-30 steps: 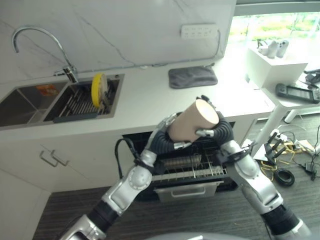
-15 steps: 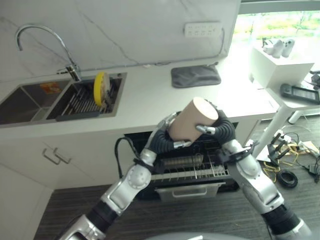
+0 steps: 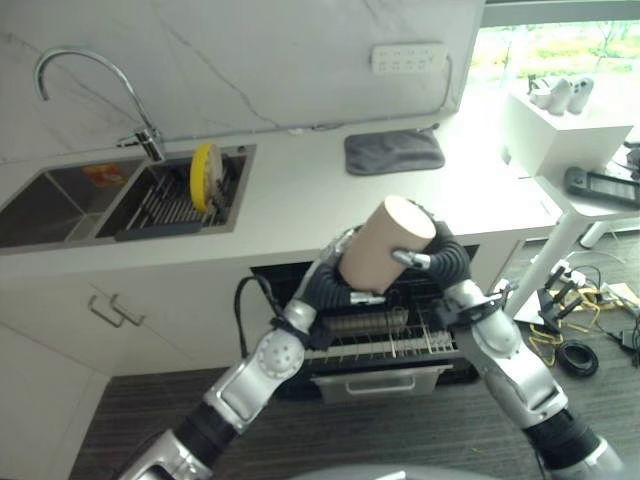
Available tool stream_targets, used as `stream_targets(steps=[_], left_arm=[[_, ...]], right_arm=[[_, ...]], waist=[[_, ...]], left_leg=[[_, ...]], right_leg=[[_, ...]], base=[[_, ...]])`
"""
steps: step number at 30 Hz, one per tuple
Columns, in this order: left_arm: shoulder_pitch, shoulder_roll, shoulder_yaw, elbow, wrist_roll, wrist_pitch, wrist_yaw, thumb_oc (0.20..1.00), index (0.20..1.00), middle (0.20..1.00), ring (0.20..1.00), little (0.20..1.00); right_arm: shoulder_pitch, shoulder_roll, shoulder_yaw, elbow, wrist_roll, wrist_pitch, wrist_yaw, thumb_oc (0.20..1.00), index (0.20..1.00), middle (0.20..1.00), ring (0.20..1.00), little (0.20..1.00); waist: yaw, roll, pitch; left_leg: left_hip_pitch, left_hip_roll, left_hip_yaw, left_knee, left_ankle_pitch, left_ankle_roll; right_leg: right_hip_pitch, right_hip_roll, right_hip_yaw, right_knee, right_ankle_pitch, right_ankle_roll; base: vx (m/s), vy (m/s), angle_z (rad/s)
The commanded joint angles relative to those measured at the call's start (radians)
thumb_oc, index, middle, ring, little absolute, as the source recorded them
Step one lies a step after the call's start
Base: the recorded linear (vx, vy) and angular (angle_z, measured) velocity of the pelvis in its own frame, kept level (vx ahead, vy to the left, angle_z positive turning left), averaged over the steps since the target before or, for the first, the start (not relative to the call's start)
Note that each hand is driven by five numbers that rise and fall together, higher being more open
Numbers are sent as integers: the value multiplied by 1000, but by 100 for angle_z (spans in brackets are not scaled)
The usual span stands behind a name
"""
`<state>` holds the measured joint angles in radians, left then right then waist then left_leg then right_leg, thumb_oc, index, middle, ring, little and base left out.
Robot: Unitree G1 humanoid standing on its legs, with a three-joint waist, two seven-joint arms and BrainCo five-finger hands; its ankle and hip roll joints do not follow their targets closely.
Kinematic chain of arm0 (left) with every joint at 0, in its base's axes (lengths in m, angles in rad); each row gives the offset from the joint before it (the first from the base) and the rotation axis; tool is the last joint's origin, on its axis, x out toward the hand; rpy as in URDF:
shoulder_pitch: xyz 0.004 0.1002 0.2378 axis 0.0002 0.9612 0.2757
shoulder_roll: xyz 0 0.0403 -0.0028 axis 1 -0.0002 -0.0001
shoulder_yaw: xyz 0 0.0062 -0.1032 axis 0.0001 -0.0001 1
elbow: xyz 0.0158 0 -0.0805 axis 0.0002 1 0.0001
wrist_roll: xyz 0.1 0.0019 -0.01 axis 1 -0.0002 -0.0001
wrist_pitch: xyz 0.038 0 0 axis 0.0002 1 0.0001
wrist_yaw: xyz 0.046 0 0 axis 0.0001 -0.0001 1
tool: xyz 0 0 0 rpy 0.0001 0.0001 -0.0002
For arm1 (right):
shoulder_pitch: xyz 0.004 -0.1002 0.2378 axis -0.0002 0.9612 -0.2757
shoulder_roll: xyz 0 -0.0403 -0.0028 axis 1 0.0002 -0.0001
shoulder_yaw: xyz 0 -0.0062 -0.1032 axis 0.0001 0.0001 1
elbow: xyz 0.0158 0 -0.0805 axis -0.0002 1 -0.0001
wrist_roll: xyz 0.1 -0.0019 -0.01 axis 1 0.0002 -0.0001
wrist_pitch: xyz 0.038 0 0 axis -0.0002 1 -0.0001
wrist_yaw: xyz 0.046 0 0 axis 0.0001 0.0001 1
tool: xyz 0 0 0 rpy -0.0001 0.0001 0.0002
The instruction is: Place the dishes in the dishwasher.
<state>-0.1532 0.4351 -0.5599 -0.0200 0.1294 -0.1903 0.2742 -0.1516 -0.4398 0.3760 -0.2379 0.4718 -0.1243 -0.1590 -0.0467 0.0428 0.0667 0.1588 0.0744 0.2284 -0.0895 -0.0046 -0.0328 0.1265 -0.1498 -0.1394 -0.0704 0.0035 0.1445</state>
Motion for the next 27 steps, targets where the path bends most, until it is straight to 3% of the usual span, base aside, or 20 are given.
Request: stream_targets(steps=[1, 7, 14, 19, 20, 21, 25, 27], left_arm=[[-47, 25, 32, 4, -1, -55, 61, 1000, 1000, 1000, 1000, 1000], [-17, 19, 69, 41, 14, -85, 128, 1000, 1000, 1000, 1000, 1000], [52, 30, 141, 17, 20, -100, 105, 1000, 1000, 1000, 1000, 1000], [97, 56, 171, 6, 1, -109, -43, 1000, 1000, 1000, 1000, 1000], [114, 68, 174, -15, -8, -91, -123, 1000, 1000, 1000, 1000, 1000], [133, 105, 160, -33, 5, -63, -266, 1000, 1000, 1000, 1000, 1000], [129, 166, 128, -37, 63, -46, -406, 1000, 1000, 1000, 1000, 1000], [73, 244, 63, -42, 82, -17, -529, 1000, 1000, 1000, 1000, 1000]], right_arm=[[-72, 37, -63, -47, 9, -96, -73, 200, 200, 200, 200, 200], [-15, 20, -188, -14, 47, -133, -138, 200, 200, 200, 200, 200], [51, 18, -289, 10, 65, -153, -150, 200, 200, 200, 200, 200], [85, 4, -345, 61, -6, -79, -126, 200, 200, 200, 200, 200], [87, -11, -339, 91, -26, -24, -107, 200, 200, 200, 200, 200], [96, -37, -336, 143, -19, 9, -50, 200, 200, 200, 200, 200], [99, -67, -330, 194, -25, 14, 0, 200, 200, 200, 200, 200], [73, -120, -298, 252, -73, 16, -1, 200, 200, 200, 200, 200]], waist=[[2, -69, -15], [-5, -72, -12], [-2, -74, -11], [-1, -73, -7], [1, -71, -2], [3, -68, 11], [0, -62, 26], [-5, -51, 57]], left_leg=[[-6, 20, -19, 71, -44, -8], [-5, 25, -12, 70, -43, -10], [-9, 29, -15, 61, -34, -13], [-12, 30, -22, 53, -29, -16], [-14, 32, -21, 48, -23, -18], [-21, 37, -21, 44, -16, -21], [-38, 43, -20, 36, -4, -28], [-75, 46, -21, 33, 8, -32]], right_leg=[[1, -62, -37, 58, 14, 26], [4, -60, -42, 58, 13, 22], [4, -56, -52, 52, 16, 20], [1, -54, -56, 47, 19, 21], [-1, -55, -60, 42, 22, 23], [-6, -59, -67, 39, 27, 27], [-20, -62, -74, 35, 29, 33], [-51, -68, -76, 31, 37, 41]], base=[[0, 0, 0], [0, 0, 0], [11, -7, 1], [70, -15, 6], [116, -5, 5], [103, -4, 4], [29, 2, 10], [-120, 21, 4]])
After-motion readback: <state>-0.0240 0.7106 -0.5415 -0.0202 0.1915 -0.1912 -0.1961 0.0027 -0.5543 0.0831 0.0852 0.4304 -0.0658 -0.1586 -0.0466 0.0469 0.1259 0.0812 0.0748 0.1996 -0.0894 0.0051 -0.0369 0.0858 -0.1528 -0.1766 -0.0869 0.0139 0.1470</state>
